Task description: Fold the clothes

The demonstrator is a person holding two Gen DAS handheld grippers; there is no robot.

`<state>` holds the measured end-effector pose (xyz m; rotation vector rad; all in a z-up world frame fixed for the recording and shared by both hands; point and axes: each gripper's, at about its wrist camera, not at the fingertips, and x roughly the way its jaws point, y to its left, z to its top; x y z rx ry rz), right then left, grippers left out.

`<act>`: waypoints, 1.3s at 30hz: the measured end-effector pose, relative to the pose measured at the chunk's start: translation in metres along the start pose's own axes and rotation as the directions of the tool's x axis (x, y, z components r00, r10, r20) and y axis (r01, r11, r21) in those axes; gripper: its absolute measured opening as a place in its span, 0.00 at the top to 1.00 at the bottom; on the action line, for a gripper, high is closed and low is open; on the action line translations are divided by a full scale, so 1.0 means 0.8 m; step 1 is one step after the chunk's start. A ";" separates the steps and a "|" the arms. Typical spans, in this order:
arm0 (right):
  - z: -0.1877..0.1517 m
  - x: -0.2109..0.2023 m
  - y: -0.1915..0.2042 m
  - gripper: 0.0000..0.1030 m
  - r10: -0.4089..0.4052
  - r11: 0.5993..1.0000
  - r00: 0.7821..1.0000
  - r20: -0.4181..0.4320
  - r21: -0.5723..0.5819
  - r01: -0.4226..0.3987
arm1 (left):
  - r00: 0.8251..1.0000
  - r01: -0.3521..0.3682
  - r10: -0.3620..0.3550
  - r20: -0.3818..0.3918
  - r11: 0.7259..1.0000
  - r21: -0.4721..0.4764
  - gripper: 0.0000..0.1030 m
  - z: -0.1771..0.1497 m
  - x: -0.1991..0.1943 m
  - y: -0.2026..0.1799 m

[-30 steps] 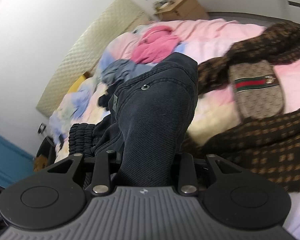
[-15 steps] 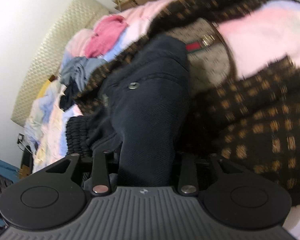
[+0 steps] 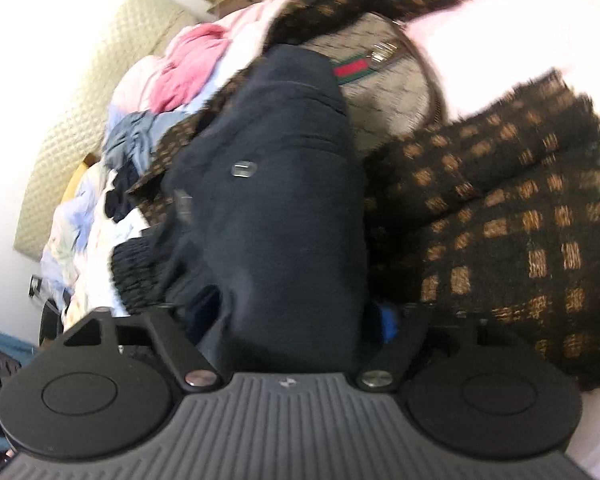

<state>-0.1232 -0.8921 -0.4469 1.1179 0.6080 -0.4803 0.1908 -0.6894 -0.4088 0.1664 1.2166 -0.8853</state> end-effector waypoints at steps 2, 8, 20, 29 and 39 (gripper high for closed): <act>-0.001 -0.018 0.014 0.01 -0.008 1.000 1.000 0.015 -0.002 0.008 | 1.000 -0.014 0.013 0.026 1.000 0.012 0.08 -0.001 -0.020 -0.003; -0.014 -0.071 0.071 0.00 -0.097 0.986 0.992 0.087 -0.126 0.107 | 0.991 -0.022 0.017 0.133 0.999 0.036 0.03 -0.002 -0.101 -0.019; -0.094 -0.215 0.192 0.00 -0.210 0.896 0.921 0.328 -0.313 0.316 | 0.929 -0.113 0.051 0.365 0.982 0.151 0.00 -0.055 -0.311 -0.063; -0.175 -0.303 0.266 0.00 -0.218 0.875 0.897 0.384 -0.330 0.354 | 0.908 -0.163 0.071 0.413 0.968 0.191 0.00 -0.127 -0.422 -0.073; -0.258 -0.355 0.333 0.00 -0.226 0.856 0.890 0.396 -0.356 0.375 | 0.894 -0.206 0.107 0.435 0.961 0.186 0.00 -0.194 -0.515 -0.062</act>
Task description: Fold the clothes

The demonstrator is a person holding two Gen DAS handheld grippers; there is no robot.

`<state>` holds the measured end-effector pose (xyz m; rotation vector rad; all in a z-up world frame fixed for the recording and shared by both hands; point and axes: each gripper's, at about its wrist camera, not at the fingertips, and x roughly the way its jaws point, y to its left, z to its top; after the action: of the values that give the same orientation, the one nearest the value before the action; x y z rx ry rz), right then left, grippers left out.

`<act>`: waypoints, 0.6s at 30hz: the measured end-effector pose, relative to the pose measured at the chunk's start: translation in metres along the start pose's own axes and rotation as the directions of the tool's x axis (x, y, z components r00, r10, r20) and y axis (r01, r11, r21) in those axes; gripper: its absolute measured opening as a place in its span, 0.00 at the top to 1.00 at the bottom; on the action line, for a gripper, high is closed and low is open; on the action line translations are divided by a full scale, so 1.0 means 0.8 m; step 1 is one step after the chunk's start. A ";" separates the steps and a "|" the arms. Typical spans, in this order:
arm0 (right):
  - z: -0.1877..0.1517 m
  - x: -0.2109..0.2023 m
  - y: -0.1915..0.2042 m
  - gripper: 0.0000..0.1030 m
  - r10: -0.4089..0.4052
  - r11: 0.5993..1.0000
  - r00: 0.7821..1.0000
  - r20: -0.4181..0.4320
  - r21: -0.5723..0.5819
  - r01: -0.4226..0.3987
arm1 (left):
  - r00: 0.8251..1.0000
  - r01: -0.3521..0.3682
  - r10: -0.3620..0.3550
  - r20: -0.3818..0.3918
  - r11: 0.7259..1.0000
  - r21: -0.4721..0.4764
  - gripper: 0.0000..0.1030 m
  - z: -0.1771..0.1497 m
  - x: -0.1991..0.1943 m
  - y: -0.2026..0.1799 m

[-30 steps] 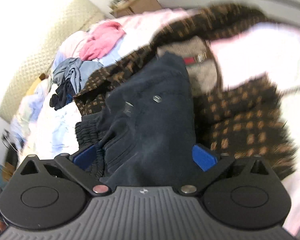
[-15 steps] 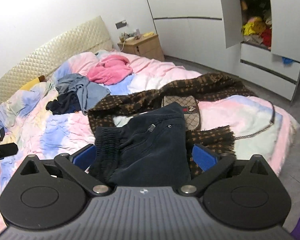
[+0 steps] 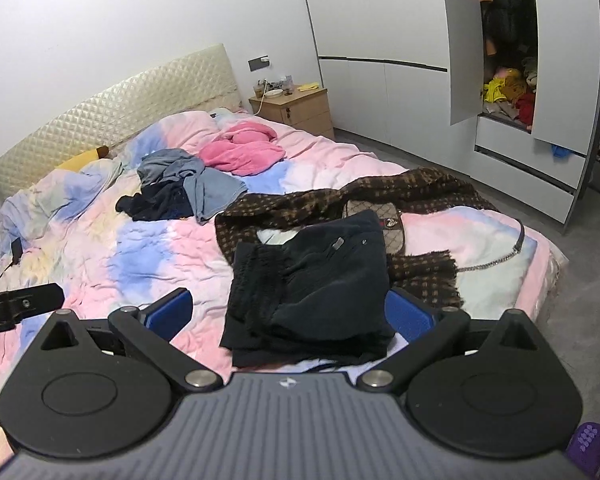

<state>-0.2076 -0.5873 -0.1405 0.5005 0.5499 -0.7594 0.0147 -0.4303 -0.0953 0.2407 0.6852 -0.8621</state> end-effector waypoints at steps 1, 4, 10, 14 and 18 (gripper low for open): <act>-0.004 -0.006 0.005 0.00 -0.004 1.000 1.000 -0.002 -0.001 0.004 | 1.000 -0.001 0.001 -0.003 1.000 0.002 0.00 -0.003 -0.007 0.001; -0.012 -0.020 0.016 0.00 -0.009 1.000 1.000 -0.005 -0.008 0.009 | 1.000 0.002 -0.002 -0.019 1.000 -0.008 0.00 -0.012 -0.021 0.004; -0.018 -0.036 0.025 0.00 -0.021 1.000 1.000 0.016 -0.021 0.021 | 1.000 0.007 -0.007 -0.005 1.000 -0.016 0.00 -0.025 -0.051 0.007; -0.019 -0.045 0.030 0.00 -0.022 0.999 0.999 0.028 -0.024 0.023 | 1.000 0.003 -0.003 -0.004 1.000 0.000 0.00 -0.030 -0.065 0.005; -0.022 -0.046 0.035 0.00 -0.024 1.000 0.999 0.033 -0.015 0.024 | 1.000 -0.009 0.009 -0.010 1.000 0.003 0.00 -0.031 -0.070 0.010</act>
<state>-0.2137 -0.5409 -0.1245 0.4668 0.5315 -0.7847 -0.0161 -0.3792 -0.0785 0.2507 0.6915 -0.8540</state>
